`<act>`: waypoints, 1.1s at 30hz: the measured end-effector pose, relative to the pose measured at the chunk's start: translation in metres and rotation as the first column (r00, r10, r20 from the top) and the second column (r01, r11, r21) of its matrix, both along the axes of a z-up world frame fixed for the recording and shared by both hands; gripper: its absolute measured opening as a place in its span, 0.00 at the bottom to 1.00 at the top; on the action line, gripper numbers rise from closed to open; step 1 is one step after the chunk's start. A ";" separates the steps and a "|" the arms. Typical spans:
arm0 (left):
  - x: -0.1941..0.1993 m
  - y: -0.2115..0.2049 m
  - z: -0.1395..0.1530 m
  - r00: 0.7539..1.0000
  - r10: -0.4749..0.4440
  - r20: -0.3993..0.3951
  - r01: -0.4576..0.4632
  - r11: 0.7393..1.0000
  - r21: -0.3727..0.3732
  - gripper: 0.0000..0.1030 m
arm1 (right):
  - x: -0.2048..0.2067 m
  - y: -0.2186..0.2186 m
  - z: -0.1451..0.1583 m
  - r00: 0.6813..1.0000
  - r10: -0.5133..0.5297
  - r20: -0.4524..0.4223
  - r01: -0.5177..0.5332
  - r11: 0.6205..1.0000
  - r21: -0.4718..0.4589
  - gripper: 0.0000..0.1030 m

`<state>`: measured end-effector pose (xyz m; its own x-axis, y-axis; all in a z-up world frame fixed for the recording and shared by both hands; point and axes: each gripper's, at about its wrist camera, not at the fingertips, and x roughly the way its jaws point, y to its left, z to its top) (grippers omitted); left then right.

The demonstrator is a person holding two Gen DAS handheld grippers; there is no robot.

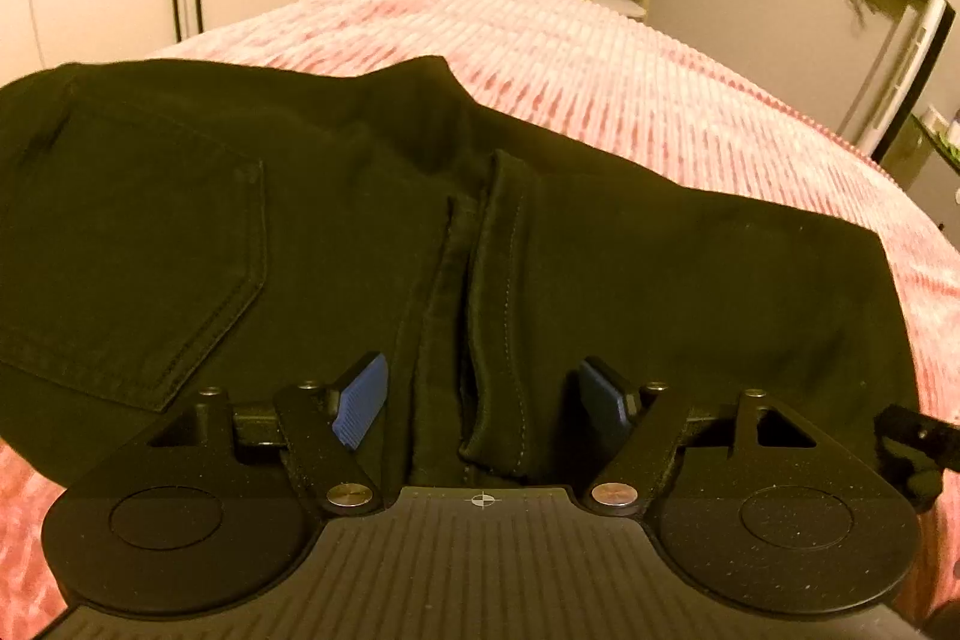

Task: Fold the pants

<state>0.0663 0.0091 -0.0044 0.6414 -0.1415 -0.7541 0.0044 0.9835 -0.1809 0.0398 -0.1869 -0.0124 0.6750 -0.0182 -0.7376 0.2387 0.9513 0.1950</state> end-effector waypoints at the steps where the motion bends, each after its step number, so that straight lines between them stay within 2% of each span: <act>1: 0.000 0.002 0.000 1.000 0.005 0.000 -0.005 1.000 -0.014 0.71 | -0.001 -0.001 0.000 1.000 0.002 0.006 -0.002 1.000 0.011 0.38; 5: -0.001 0.011 -0.001 0.999 0.044 -0.001 -0.044 0.998 -0.045 0.55 | -0.004 -0.007 0.002 0.999 -0.010 0.031 0.008 0.998 0.067 0.39; 15: -0.002 0.022 -0.001 0.997 0.077 0.004 -0.076 0.990 -0.117 0.35 | -0.004 -0.005 0.002 0.999 -0.003 0.040 0.001 0.998 0.065 0.42; 18: -0.008 0.022 0.008 0.996 0.080 0.049 -0.074 0.989 -0.128 0.27 | -0.006 -0.007 0.003 0.998 -0.007 0.056 0.003 0.997 0.075 0.42; 19: -0.013 0.021 0.014 0.993 0.084 0.088 -0.072 0.989 -0.126 0.25 | -0.007 -0.007 0.004 0.998 -0.008 0.066 0.003 0.997 0.080 0.43; 20: -0.017 0.020 0.019 0.989 0.089 0.120 -0.075 0.990 -0.116 0.13 | -0.008 -0.007 0.005 0.997 -0.009 0.073 0.003 0.996 0.084 0.44; 22: -0.020 0.019 0.023 0.982 0.112 0.150 -0.104 0.992 -0.066 0.04 | -0.008 -0.008 0.005 0.997 -0.010 0.078 0.003 0.996 0.092 0.47; 23: -0.018 0.019 0.020 0.982 0.125 0.145 -0.123 0.992 -0.025 0.05 | -0.008 -0.008 0.005 0.997 -0.012 0.072 0.005 0.996 0.093 0.47; 25: -0.009 0.021 0.009 0.988 0.137 0.075 -0.138 0.990 0.014 0.21 | -0.004 -0.008 0.002 0.999 -0.012 0.052 0.007 0.996 0.089 0.47; 26: -0.006 0.025 0.005 0.987 0.155 0.042 -0.155 0.988 -0.010 0.39 | -0.003 -0.007 0.001 0.999 -0.010 0.048 0.006 0.996 0.085 0.48; 28: -0.008 0.033 0.008 0.980 0.193 0.054 -0.188 0.978 -0.086 0.49 | -0.003 -0.006 0.001 0.999 -0.003 0.048 -0.001 0.997 0.080 0.50; 30: -0.012 0.042 0.017 0.965 0.246 0.085 -0.234 0.963 -0.133 0.83 | -0.003 -0.006 0.001 0.999 -0.003 0.049 -0.001 0.996 0.084 0.50; 33: -0.025 0.069 0.034 0.924 0.359 0.132 -0.318 0.912 -0.259 0.89 | -0.004 -0.009 0.000 0.999 -0.008 0.053 0.003 0.995 0.102 0.51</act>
<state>0.0415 0.0780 0.0300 0.7982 -0.0478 -0.6004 -0.2697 0.8629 -0.4273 0.0362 -0.1957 -0.0119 0.7133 0.0511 -0.6990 0.2307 0.9246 0.3030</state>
